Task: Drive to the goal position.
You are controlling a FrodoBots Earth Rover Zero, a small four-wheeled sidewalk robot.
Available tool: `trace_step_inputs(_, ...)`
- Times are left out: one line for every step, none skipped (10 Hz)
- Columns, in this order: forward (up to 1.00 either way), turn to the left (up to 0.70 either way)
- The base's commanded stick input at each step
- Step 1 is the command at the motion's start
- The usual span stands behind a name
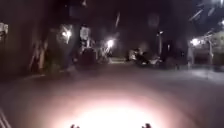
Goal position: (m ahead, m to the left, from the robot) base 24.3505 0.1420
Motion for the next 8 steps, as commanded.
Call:
trace_step_inputs(0.7, 0.0)
trace_step_inputs(0.7, 0.0)
trace_step_inputs(0.7, -0.23)
trace_step_inputs(0.7, -0.19)
trace_step_inputs(0.7, 0.0)
trace_step_inputs(0.7, 0.0)
trace_step_inputs(0.7, 0.0)
trace_step_inputs(0.7, 0.0)
